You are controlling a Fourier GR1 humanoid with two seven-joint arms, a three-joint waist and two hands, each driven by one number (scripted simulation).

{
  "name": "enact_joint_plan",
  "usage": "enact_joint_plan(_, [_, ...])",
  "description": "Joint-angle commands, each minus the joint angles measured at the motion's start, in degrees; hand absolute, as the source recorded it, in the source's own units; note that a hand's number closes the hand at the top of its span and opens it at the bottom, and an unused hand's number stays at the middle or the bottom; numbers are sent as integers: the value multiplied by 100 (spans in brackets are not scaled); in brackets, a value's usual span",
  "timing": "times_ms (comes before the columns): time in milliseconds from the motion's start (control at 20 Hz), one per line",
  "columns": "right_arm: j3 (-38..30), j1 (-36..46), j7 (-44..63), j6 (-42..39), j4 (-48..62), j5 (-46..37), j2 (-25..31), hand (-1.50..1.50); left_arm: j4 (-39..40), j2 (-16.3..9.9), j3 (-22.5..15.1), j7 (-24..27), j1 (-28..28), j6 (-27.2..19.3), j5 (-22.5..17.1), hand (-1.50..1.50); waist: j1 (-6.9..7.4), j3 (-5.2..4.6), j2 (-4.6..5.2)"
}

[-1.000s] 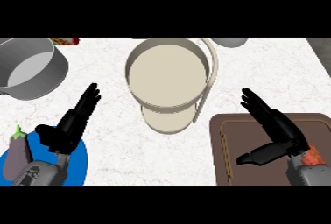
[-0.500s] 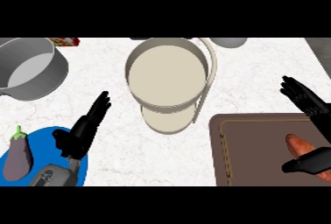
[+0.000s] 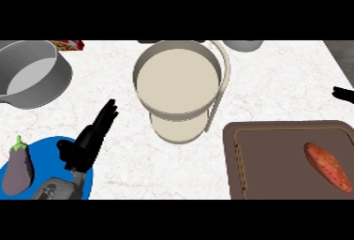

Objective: Pick the sweet potato from the tray and place it in the tiered basket

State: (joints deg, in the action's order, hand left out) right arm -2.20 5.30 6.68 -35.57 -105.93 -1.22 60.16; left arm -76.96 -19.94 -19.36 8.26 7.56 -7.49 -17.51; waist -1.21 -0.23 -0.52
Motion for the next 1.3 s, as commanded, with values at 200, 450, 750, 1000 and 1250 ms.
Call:
enact_joint_plan(200, [-343, -528, 667, -1084, -991, -93, 648, -150, -205, -73, 207, -122, 40, 178, 67, 0, 51, 20, 28])
enact_joint_plan(450, [-510, -943, 1104, -1212, -1496, -550, 43, -150, 237, 129, 445, 58, 77, 410, 138, 0, 58, 22, 40])
enact_joint_plan(750, [-332, -1211, 1418, -698, -1828, -1645, -725, -150, 161, 173, 581, -221, 234, 462, 211, 0, 76, 25, 41])
enact_joint_plan(1000, [127, -1330, 1246, -593, -1269, -2708, -898, -150, -247, 304, 372, 84, -361, 417, 494, 0, 143, 27, 44])
enact_joint_plan(1250, [343, -789, 681, -703, -320, -3059, -1185, -150, 435, 348, 701, 303, -39, 807, 549, 0, 144, 24, 61])
